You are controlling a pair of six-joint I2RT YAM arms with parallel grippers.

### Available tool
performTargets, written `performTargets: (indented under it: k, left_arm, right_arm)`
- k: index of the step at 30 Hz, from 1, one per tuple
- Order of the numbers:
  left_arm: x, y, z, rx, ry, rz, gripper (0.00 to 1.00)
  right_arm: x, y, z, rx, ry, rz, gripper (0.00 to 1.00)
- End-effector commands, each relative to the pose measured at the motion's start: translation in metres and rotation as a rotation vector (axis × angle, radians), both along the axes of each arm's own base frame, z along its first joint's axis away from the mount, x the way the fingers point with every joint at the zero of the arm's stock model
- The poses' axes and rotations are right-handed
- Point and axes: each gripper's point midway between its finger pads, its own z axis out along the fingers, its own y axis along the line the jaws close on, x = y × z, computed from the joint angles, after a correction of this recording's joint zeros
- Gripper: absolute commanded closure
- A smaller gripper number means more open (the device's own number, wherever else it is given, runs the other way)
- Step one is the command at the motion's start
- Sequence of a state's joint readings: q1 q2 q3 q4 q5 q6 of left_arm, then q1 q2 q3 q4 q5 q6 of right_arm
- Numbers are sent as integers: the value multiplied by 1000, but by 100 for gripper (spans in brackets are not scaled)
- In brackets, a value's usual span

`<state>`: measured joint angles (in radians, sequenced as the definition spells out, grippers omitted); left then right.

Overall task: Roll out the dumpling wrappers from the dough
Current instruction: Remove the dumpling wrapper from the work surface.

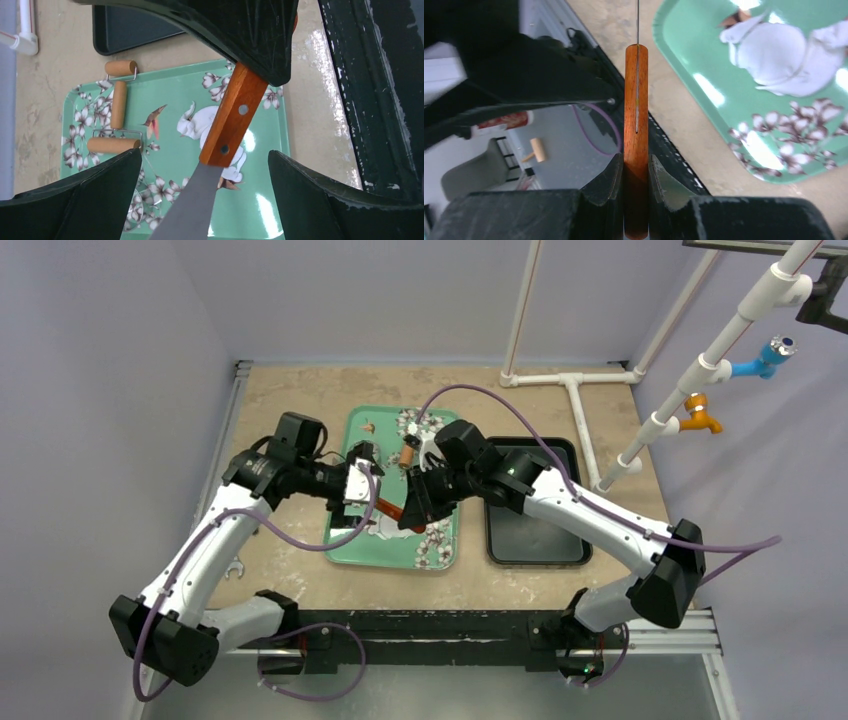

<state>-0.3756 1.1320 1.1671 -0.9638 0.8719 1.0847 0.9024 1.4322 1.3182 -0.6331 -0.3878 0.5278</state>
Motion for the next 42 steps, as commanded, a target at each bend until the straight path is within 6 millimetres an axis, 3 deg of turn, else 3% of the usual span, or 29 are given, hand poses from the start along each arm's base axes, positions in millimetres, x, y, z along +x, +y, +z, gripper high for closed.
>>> performTargets:
  k: [1,7,9,11,12,15,19,25,29,32,34,37,40,42]
  left_arm:
    - [2,-14,-2,14,-190,-130,0]
    - [26,-18,-21,95,-242,-96,2]
    - [23,-18,-17,96,-217,-98,13]
    - [18,-21,-10,70,-189,-102,33]
    - [17,-22,-7,62,-190,-102,35]
    - [15,-23,-5,55,-185,-109,35]
    - [12,-26,-3,36,-169,-117,22]
    - [10,-29,4,16,-169,-126,26]
    - [11,-29,0,23,-152,-123,39]
    - [12,-29,-11,38,-126,-124,57]
    - [14,-30,-16,41,-124,-123,61]
    - [16,-35,-12,13,-110,-114,72]
    - [12,-41,-5,-27,-67,-121,97]
    - [11,-41,-3,-31,-40,-110,100]
  right_arm:
    - [-21,22,60,252,32,75,100]
    - [-20,20,73,285,0,67,100]
    - [-19,17,72,274,-7,46,100]
    - [-17,14,69,264,-10,37,100]
    - [-15,14,67,260,-6,33,100]
    - [-10,14,63,251,1,24,100]
    - [4,16,62,246,-11,12,100]
    - [18,20,57,238,-7,9,100]
    - [21,22,58,247,-9,13,100]
    - [23,22,59,247,-14,14,100]
    - [23,23,59,253,-8,20,100]
    - [23,26,62,277,6,24,100]
    - [27,28,65,287,-8,16,100]
    - [32,24,60,253,-39,-3,100]
